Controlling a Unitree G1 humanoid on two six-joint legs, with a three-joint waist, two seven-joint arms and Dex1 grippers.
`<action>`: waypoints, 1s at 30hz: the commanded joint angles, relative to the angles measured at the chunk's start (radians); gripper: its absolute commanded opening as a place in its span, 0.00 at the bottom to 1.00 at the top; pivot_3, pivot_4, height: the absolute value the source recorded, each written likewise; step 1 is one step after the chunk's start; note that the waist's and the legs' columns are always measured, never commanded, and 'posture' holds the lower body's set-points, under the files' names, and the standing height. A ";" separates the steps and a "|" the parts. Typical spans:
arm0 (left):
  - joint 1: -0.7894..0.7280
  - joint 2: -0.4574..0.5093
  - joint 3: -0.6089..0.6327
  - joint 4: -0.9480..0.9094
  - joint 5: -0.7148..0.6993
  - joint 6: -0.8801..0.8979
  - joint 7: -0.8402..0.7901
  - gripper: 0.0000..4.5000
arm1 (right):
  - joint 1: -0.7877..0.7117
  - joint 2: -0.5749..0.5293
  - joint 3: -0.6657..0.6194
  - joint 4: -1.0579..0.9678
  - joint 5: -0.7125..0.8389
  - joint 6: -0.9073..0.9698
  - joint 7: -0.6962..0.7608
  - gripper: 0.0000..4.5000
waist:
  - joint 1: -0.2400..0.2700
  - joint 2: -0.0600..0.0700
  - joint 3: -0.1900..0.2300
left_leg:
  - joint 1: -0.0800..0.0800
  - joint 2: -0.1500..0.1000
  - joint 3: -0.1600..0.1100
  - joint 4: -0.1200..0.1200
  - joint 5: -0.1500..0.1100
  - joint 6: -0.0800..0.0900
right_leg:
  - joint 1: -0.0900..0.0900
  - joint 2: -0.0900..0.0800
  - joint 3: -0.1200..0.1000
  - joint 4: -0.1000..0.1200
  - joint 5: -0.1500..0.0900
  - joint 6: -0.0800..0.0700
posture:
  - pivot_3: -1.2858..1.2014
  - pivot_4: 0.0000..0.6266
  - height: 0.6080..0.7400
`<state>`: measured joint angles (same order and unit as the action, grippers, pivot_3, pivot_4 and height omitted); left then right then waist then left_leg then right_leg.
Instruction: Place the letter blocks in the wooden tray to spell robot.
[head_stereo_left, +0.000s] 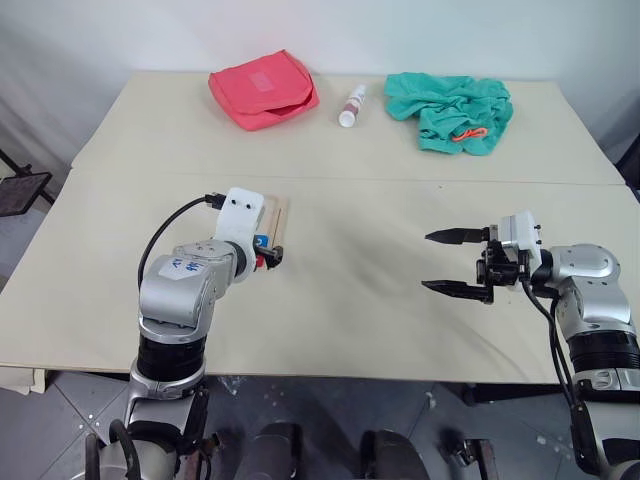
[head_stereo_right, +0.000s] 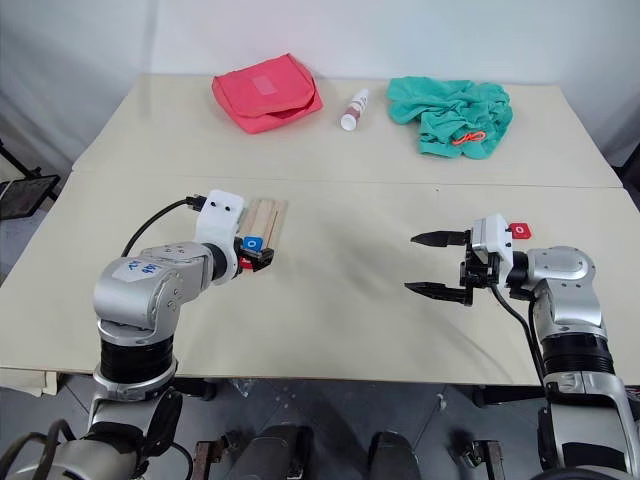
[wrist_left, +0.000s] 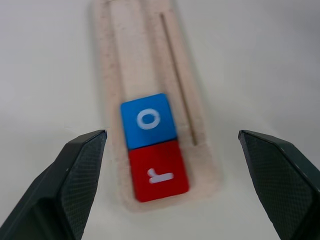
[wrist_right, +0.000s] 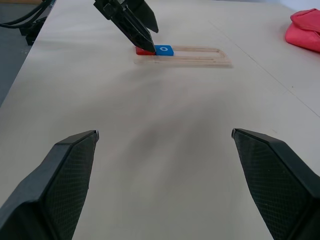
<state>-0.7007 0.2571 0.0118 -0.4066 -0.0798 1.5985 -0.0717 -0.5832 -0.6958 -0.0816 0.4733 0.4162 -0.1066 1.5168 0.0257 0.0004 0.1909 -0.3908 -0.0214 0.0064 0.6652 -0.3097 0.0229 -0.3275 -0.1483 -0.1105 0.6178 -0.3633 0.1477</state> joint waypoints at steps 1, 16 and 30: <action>-0.021 -0.017 0.027 -0.019 0.015 0.013 0.018 1.00 | 0.000 -0.018 -0.015 -0.024 0.010 -0.005 0.023 1.00 | 0.000 0.000 0.000 | 0.000 0.000 0.000 0.000 0.000 0.000 | 0.000 0.000 0.000 0.000 0.000 0.000 | 0.52 0.24 1.00; -0.001 -0.027 0.009 -0.007 0.041 0.016 0.078 1.00 | 0.015 -0.020 -0.020 -0.045 0.014 0.000 0.011 1.00 | 0.000 0.000 0.000 | 0.000 0.000 0.000 0.000 0.000 0.000 | 0.000 0.000 0.000 -0.001 0.000 0.000 | 0.52 0.24 1.00; 0.051 -0.083 0.055 0.019 0.035 0.016 0.081 1.00 | 0.006 -0.017 -0.016 -0.051 0.012 0.007 0.008 1.00 | 0.000 0.000 0.000 | 0.000 0.000 0.000 0.000 0.000 0.000 | 0.000 0.000 0.000 -0.001 0.000 0.000 | 0.52 0.24 1.00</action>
<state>-0.6523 0.1736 0.0560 -0.3755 -0.0511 1.6133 0.0079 -0.5724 -0.6958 -0.0819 0.4594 0.4166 -0.1009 1.5146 0.0258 0.0003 0.1909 -0.3909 -0.0214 0.0068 0.6654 -0.3097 0.0228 -0.3273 -0.1483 -0.1103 0.6170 -0.3632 0.1477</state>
